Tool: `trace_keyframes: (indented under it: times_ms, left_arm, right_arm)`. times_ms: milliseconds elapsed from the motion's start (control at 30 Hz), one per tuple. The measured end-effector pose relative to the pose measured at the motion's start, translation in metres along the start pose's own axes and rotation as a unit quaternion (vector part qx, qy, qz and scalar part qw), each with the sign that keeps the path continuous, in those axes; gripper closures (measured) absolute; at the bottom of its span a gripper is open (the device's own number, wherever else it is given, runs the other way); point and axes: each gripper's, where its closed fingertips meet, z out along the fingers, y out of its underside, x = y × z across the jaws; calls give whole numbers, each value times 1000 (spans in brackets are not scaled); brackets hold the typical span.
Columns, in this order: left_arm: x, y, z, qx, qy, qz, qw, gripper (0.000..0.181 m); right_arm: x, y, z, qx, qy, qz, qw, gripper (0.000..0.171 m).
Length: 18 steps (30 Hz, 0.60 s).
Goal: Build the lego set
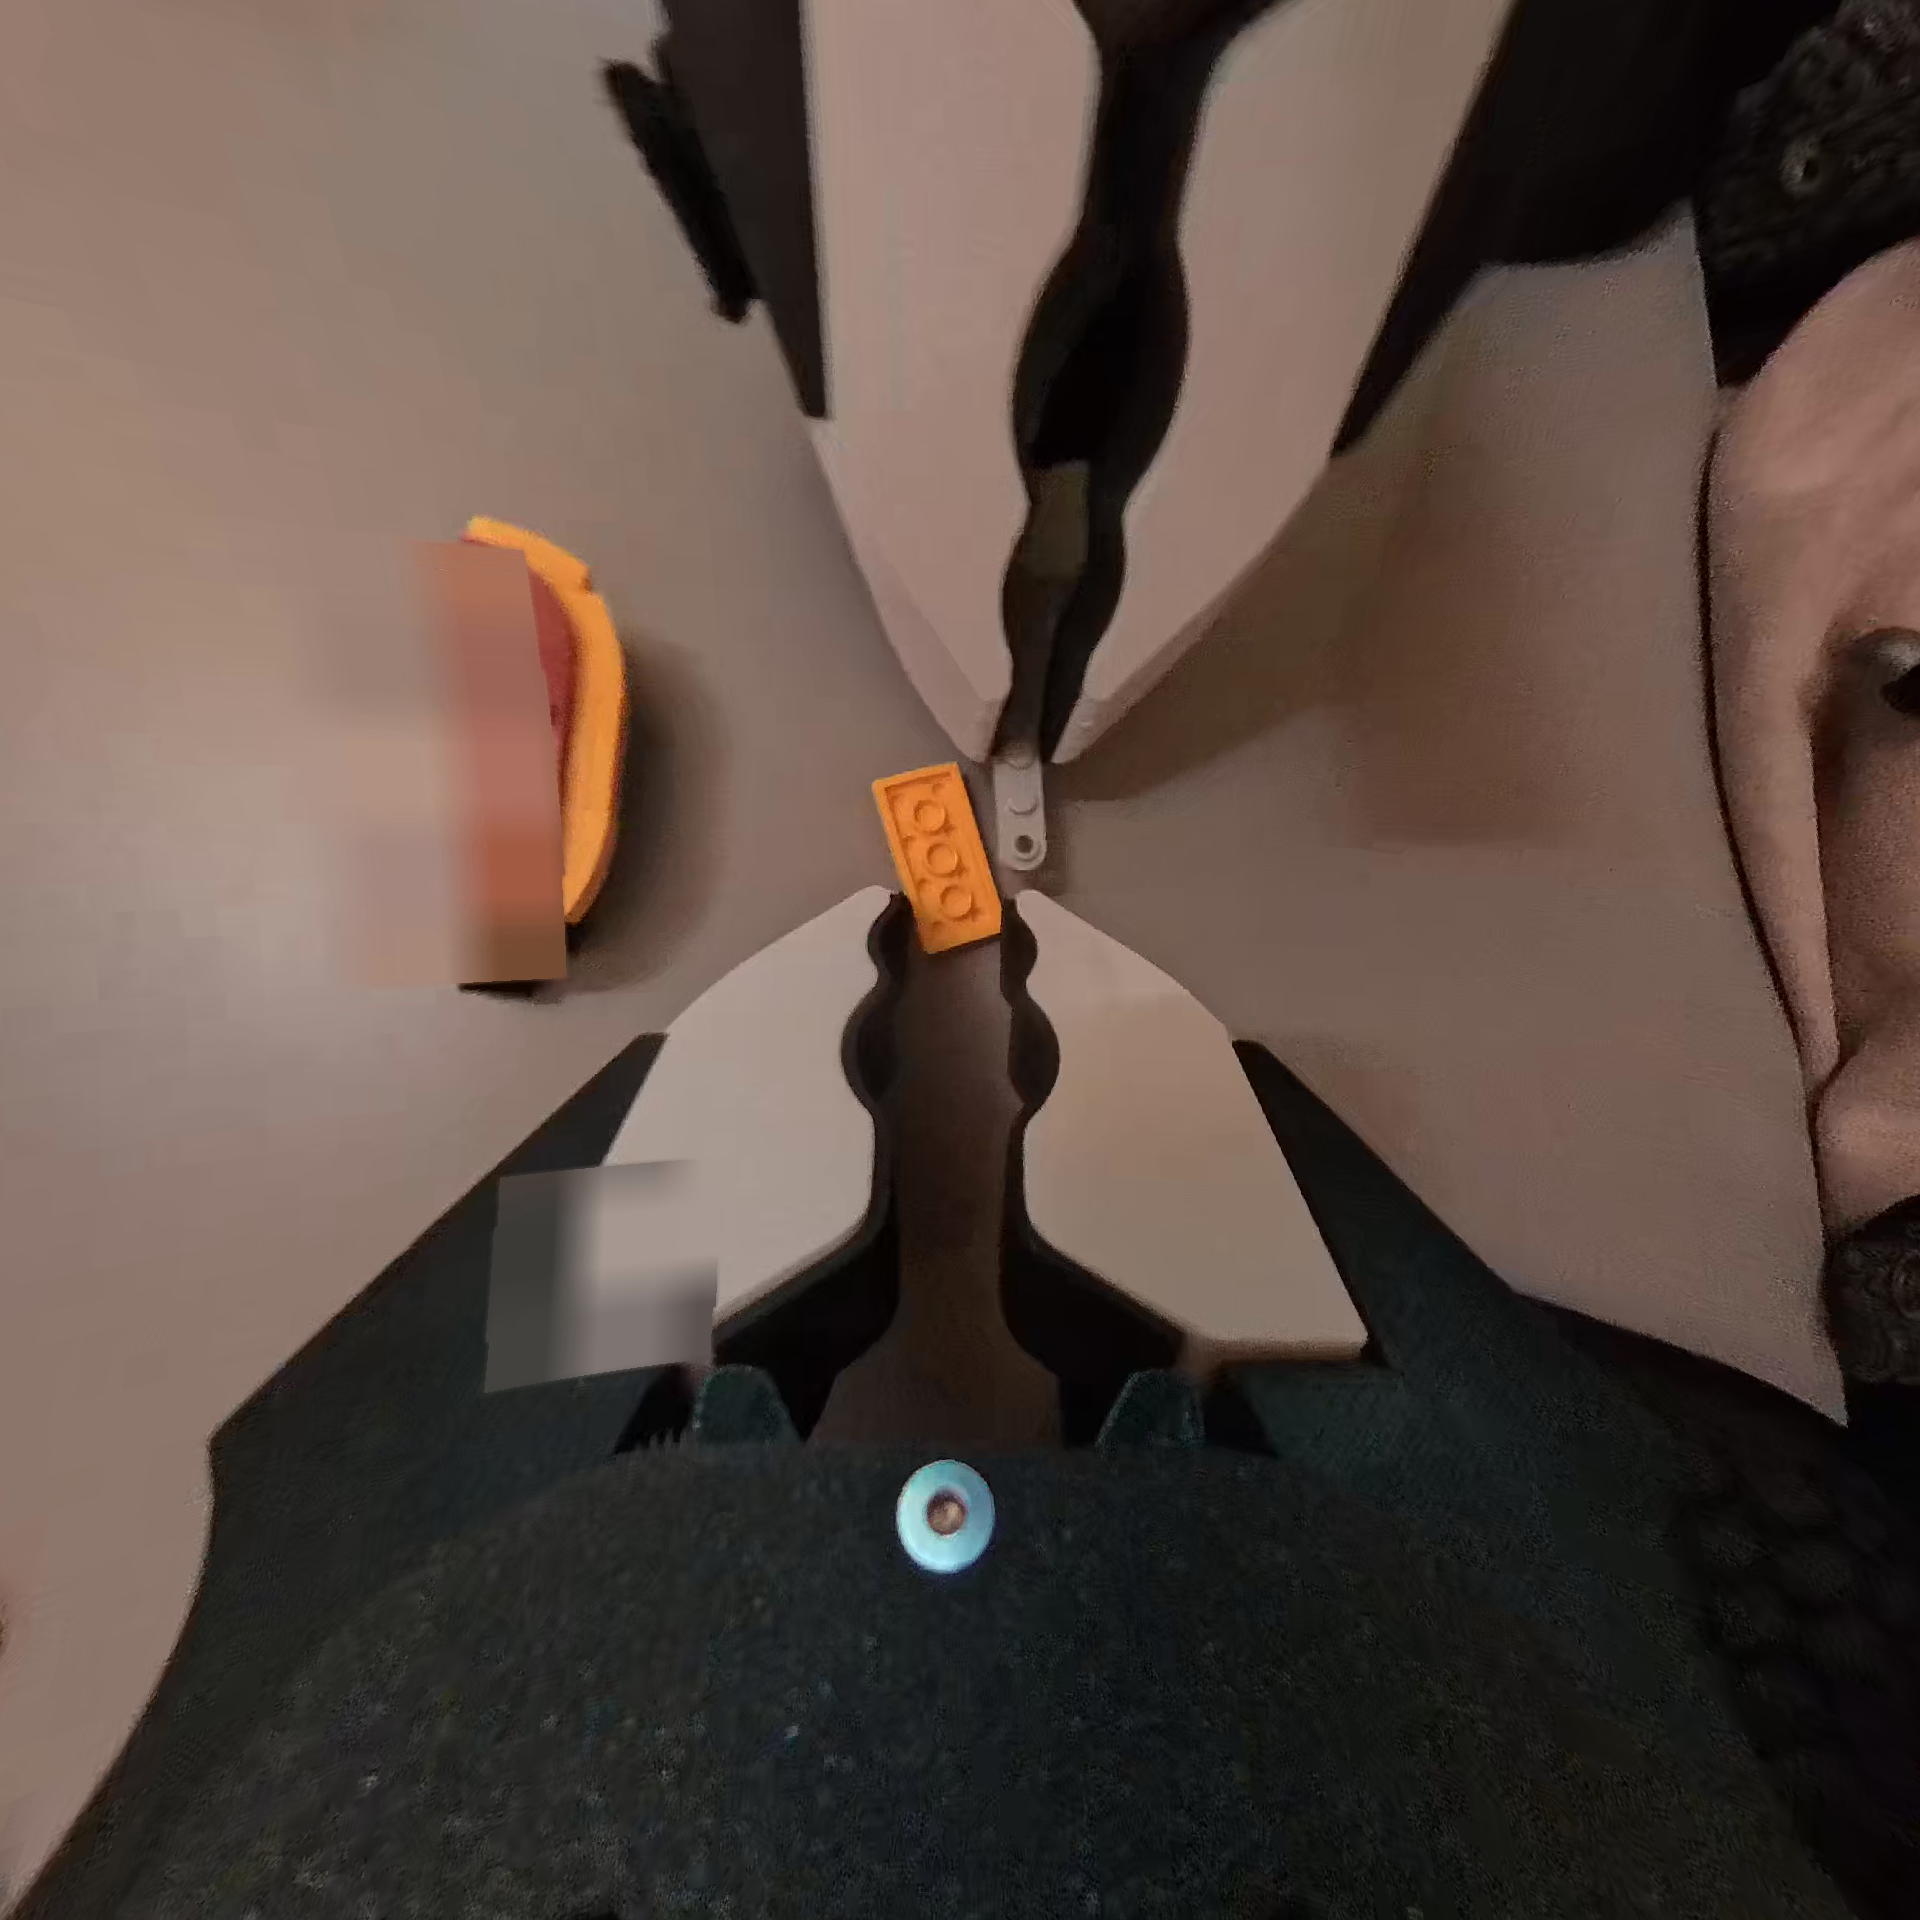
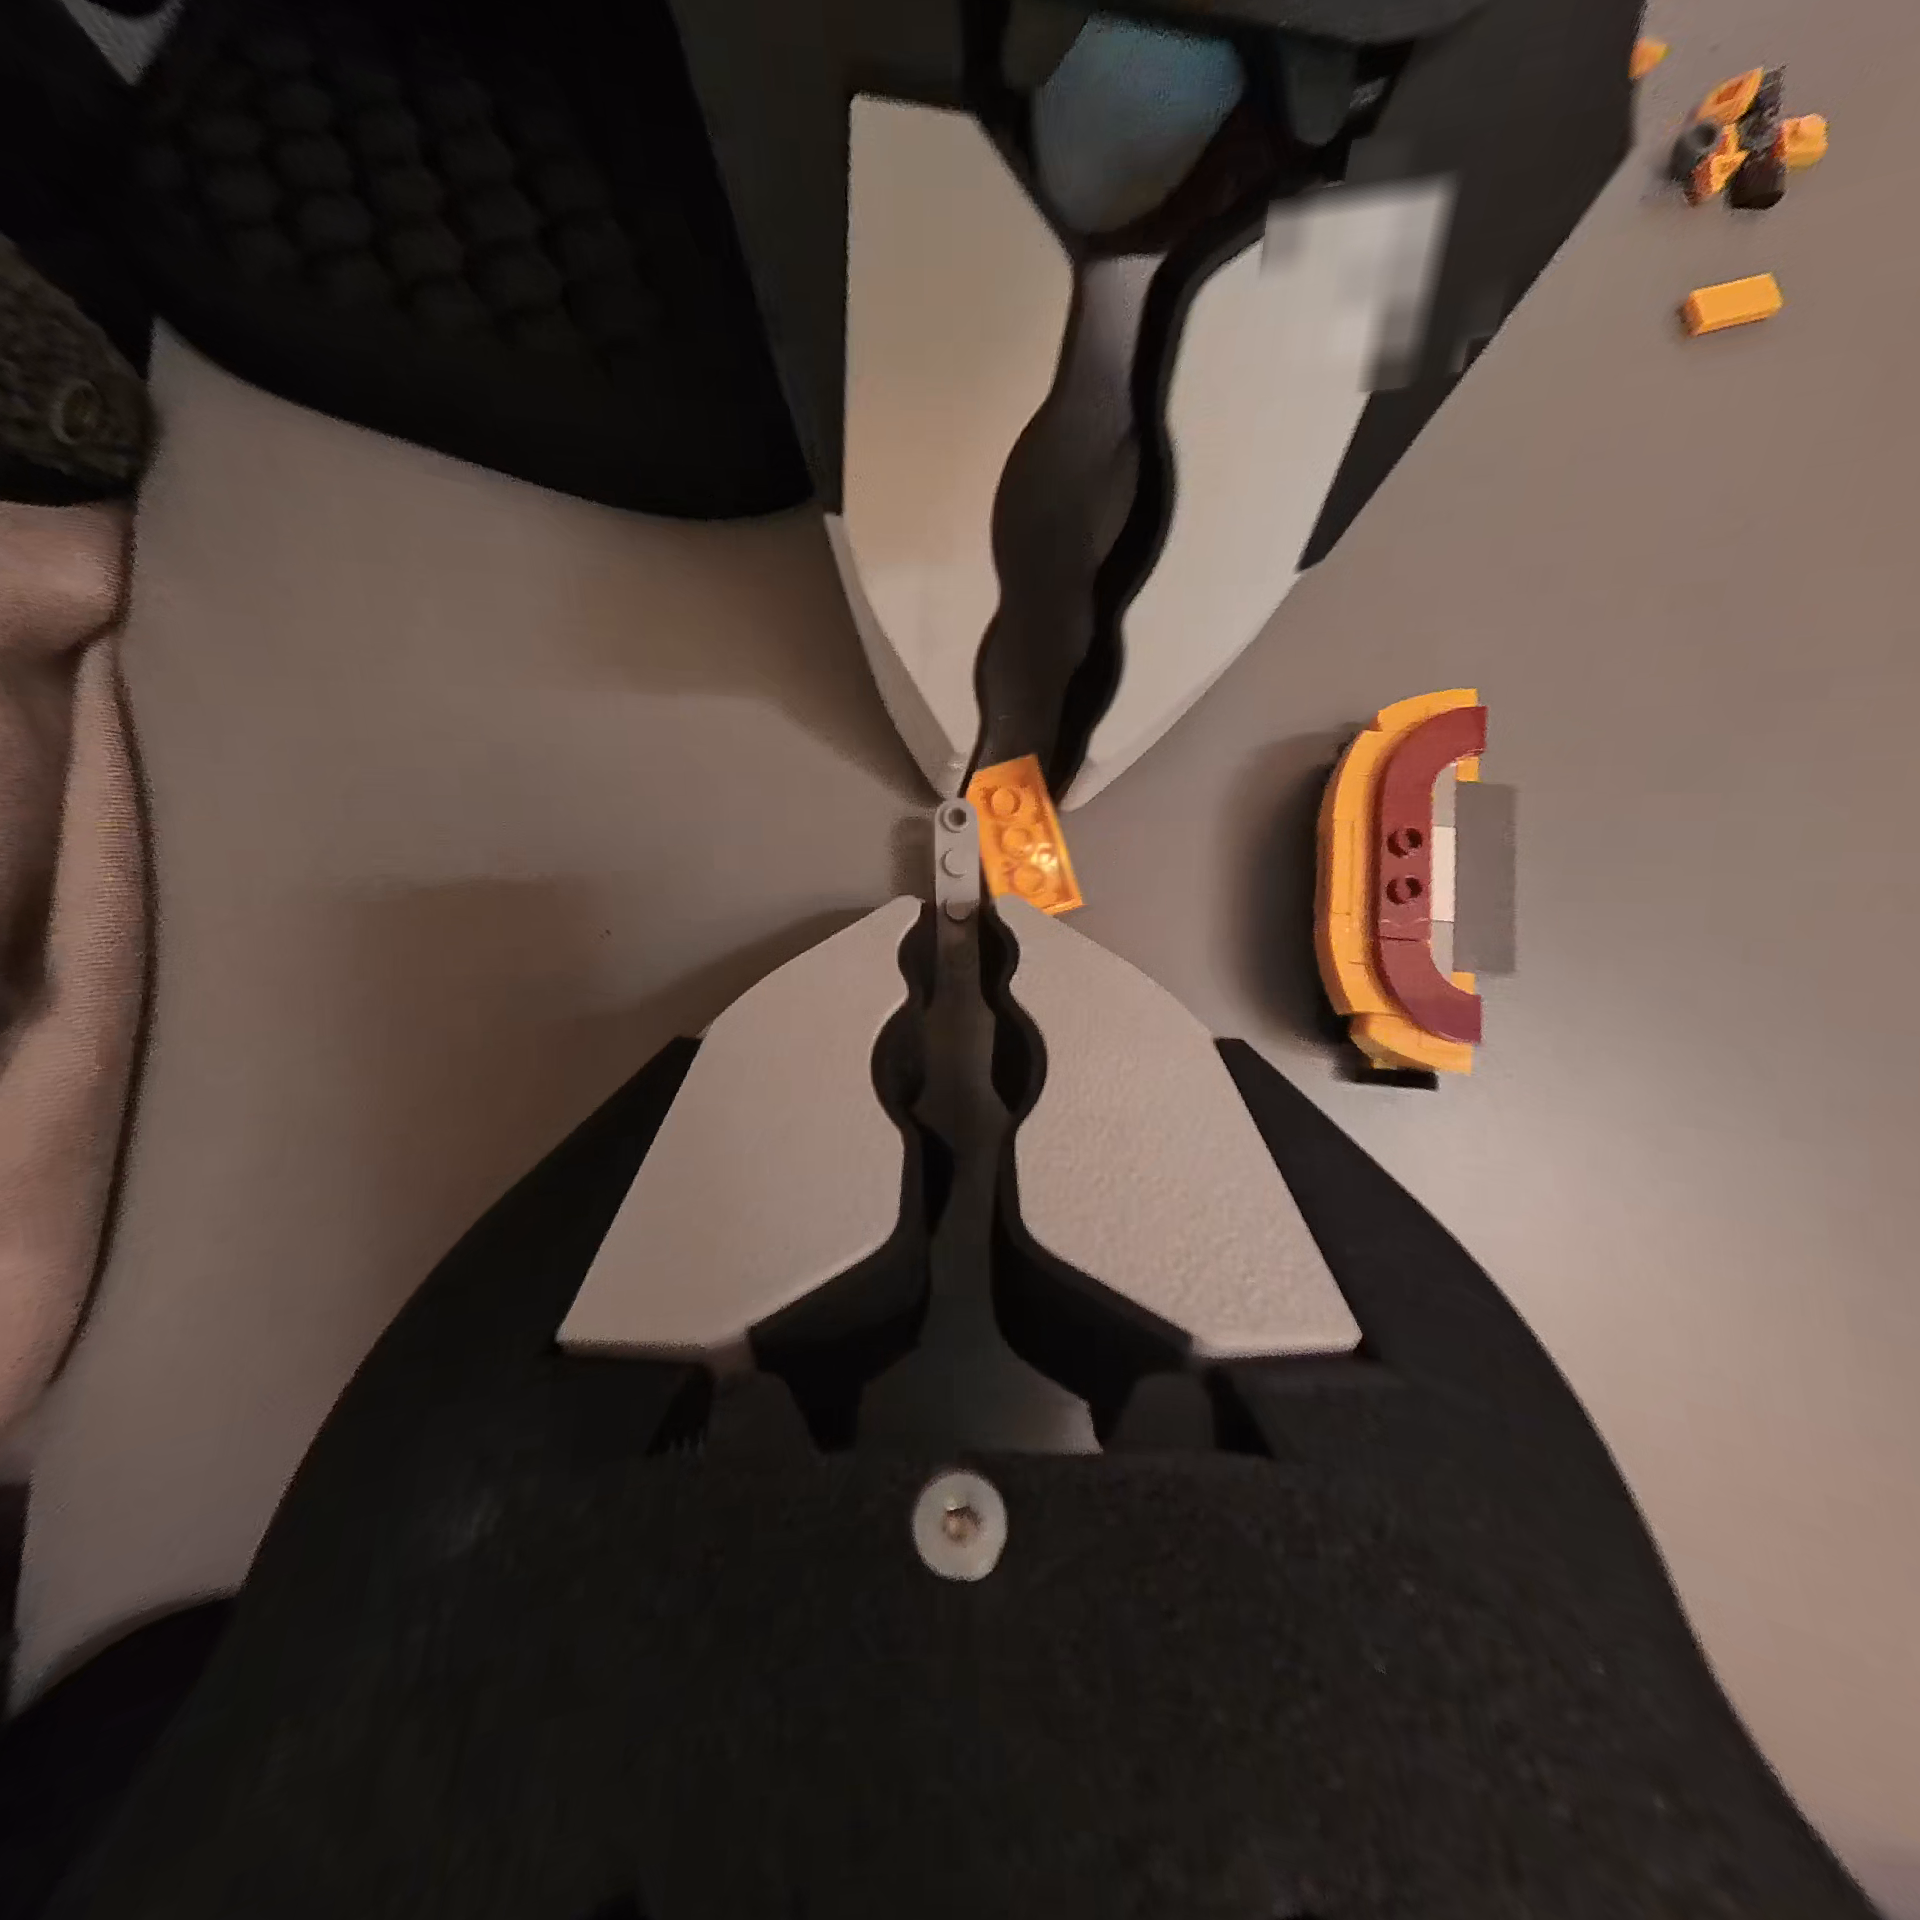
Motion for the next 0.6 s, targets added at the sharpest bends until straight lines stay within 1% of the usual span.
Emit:
trace_keyframes:
  times_ms: [67, 100, 167, 200, 267, 333, 433, 533, 600]
  left_arm:
    - [6, -2, 3, 1, 7, 27, 1000, 166]
    - [10, -3, 3, 4, 12, 42, 999, 169]
    - [14, -7, 1, 12, 15, 60, 998, 162]
    - [13, -8, -3, 16, 8, 62, 998, 159]
    - [12, -16, -13, 34, -7, 74, 997, 160]
    - [21, -26, -21, 54, -20, 116, 992, 161]
    - [24, -30, -20, 51, -71, 175, 981, 162]
    - [18, -33, -19, 57, -135, 212, 966, 163]
    - [16, -33, -19, 55, -158, 234, 958, 169]
  right_arm:
    - [-3, -1, -6, 7, -16, 3, 1000, 164]
    - [-5, 0, -7, 8, -23, 3, 1000, 164]
    - [-6, 0, -8, 10, -25, 5, 1000, 164]
    - [-6, 0, -7, 9, -28, 6, 1000, 164]
    - [-7, 0, -6, 11, -32, 11, 999, 164]
    - [-6, -3, -7, 24, -40, 27, 999, 164]
    - [-4, -11, -14, 63, -57, 56, 995, 164]
    - [-4, -16, -20, 91, -80, 76, 990, 164]
    - [-6, -18, -21, 102, -93, 81, 987, 164]
